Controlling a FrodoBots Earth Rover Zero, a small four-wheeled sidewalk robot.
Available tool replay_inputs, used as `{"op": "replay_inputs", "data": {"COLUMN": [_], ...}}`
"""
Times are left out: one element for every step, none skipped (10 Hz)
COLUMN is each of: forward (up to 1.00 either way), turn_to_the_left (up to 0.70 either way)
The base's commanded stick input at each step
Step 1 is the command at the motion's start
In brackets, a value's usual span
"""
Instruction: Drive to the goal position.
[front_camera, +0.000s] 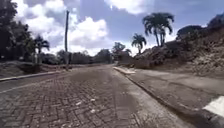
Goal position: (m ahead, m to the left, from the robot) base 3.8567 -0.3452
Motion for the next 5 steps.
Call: {"op": "replay_inputs", "data": {"forward": [0.5, 0.5, 0.5, 0.5, 0.5], "turn_to_the_left": [0.0, 0.0, 0.0, 0.0, 0.0]}}
